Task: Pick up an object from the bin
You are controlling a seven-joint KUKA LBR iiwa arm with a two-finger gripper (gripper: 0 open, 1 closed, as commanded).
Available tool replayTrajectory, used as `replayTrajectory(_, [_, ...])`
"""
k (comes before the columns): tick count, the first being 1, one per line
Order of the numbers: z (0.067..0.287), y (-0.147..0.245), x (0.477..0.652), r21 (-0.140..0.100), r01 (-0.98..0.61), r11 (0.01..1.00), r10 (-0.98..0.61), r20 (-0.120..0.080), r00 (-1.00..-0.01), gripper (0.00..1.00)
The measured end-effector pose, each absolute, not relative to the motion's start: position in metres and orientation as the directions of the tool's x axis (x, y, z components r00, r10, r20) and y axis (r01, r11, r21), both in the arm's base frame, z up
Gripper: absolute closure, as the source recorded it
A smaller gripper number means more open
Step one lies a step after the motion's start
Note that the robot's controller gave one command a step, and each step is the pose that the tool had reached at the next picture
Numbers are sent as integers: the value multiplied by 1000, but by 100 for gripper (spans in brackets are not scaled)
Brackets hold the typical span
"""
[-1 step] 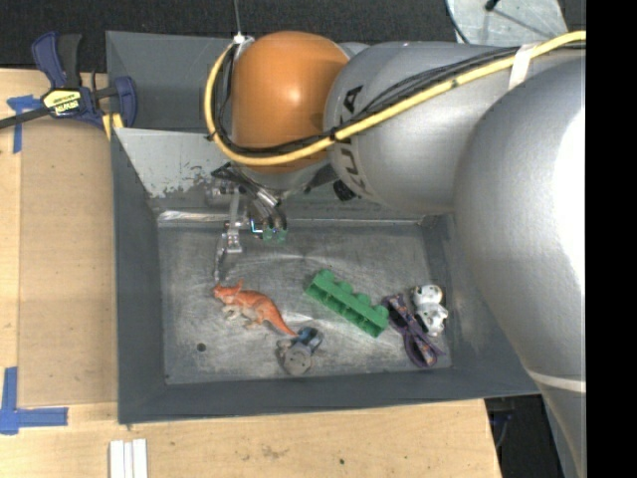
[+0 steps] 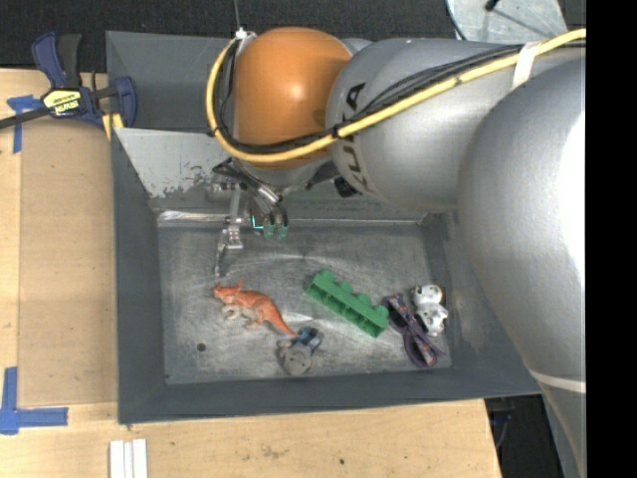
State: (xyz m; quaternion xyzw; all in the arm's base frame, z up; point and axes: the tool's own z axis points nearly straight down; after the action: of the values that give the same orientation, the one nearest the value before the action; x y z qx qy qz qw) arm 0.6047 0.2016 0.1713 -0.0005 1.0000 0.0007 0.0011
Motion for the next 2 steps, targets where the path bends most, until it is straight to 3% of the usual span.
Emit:
replayTrajectory(1, [139, 208, 578, 2, -55, 999, -55, -10, -998, 0])
replayTrajectory(2, [95, 195, 576, 2, -227, 974, -227, -2, -974, 0])
